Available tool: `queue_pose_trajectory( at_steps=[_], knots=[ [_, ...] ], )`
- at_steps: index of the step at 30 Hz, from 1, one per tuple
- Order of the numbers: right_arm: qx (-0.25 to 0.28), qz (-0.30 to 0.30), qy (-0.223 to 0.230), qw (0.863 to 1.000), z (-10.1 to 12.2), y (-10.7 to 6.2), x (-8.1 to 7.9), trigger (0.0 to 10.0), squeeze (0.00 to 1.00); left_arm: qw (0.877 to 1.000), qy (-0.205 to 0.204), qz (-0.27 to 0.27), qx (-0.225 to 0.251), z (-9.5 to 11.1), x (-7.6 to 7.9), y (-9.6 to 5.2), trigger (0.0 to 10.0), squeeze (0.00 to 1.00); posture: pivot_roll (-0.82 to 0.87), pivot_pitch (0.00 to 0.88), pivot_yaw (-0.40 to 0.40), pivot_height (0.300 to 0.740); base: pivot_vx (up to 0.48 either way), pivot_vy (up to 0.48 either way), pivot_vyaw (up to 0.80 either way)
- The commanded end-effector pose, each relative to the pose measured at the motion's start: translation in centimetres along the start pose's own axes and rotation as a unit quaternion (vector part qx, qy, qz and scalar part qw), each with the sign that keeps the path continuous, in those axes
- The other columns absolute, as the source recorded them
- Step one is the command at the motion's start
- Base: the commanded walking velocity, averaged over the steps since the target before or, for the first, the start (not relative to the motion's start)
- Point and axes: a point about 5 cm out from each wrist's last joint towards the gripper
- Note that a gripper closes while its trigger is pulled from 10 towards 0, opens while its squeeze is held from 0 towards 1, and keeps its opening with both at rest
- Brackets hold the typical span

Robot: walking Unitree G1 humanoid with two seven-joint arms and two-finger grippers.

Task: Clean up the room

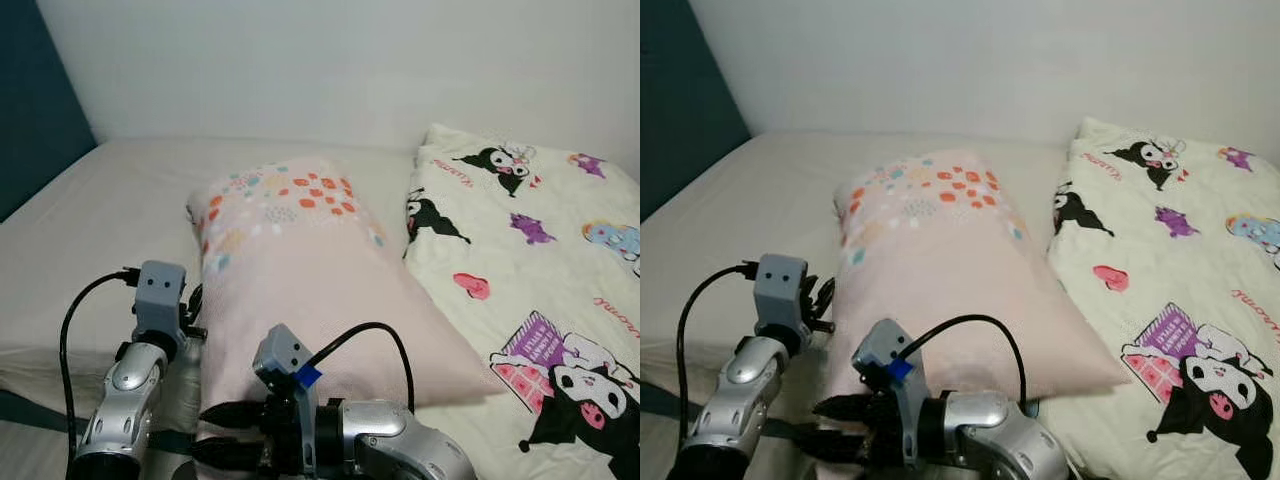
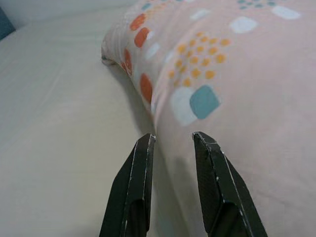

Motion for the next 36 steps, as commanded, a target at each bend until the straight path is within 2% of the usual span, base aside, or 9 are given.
queue_pose_trajectory(
  at_steps=[1,5,11,12,15,16,24,31,36],
  knots=[
    [0.017,0.013,-0.001,1.0,0.9,-0.1,-0.4,10.0,0.0,1.0,0.011,0.007,-0.002,-0.1,-0.5,0.1,10.0,0.0,-0.03,0.133,-0.015,0.567,0.0,0.0,0.0],
    [0.083,0.029,0.013,0.996,3.8,-1.2,-0.3,10.0,0.0,1.0,0.019,0.023,-0.008,-0.2,-1.2,0.4,10.0,0.0,-0.03,0.13,-0.015,0.567,0.0,0.0,0.0],
    [0.211,-0.203,0.004,0.956,9.0,-6.2,7.3,10.0,0.1,0.996,-0.062,0.043,-0.051,-0.7,-2.0,1.3,10.0,0.0,-0.03,0.133,-0.015,0.567,0.0,0.0,0.0],
    [0.242,-0.287,0.002,0.927,9.9,-8.9,9.8,10.0,1.0,0.992,-0.106,0.041,-0.053,-0.7,-1.9,1.6,10.0,0.0,-0.03,0.139,-0.015,0.567,0.0,0.0,0.0],
    [0.267,-0.35,0.003,0.898,10.4,-11.5,11.5,10.0,1.0,0.987,-0.147,0.035,-0.053,-0.7,-1.8,1.8,10.0,0.0,-0.03,0.145,-0.018,0.567,0.0,0.0,0.0],
    [0.285,-0.405,0.008,0.869,10.5,-14.1,12.9,10.0,1.0,0.982,-0.18,0.036,-0.05,-0.6,-1.8,2.1,10.0,1.0,-0.03,0.154,-0.021,0.567,0.0,0.0,0.0],
    [0.31,-0.533,0.071,0.784,7.5,-22.8,16.1,10.0,1.0,0.959,-0.277,-0.003,-0.067,-1.1,-1.5,3.0,10.0,1.0,-0.01,0.21,-0.022,0.567,0.0,0.0,0.0],
    [0.348,-0.543,0.135,0.752,6.1,-26.2,16.8,10.0,1.0,0.94,-0.329,-0.08,-0.036,-0.4,-0.4,3.5,10.0,1.0,0.0,0.279,-0.018,0.567,0.0,0.0,0.0],
    [0.34,-0.534,0.16,0.757,5.6,-27.0,17.1,10.0,1.0,0.926,-0.358,-0.114,-0.03,-0.1,-0.3,3.6,10.0,1.0,0.02,0.338,-0.014,0.567,0.0,0.0,0.0]
  ],
)
Point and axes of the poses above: a point about 5 cm out from each wrist's last joint towards the gripper, its own y axis pointing out of the wrist towards the gripper, its own z axis along the axis of the wrist's last joint, x = y × z, and after that the axes turned 9 degrees about y, right-handed
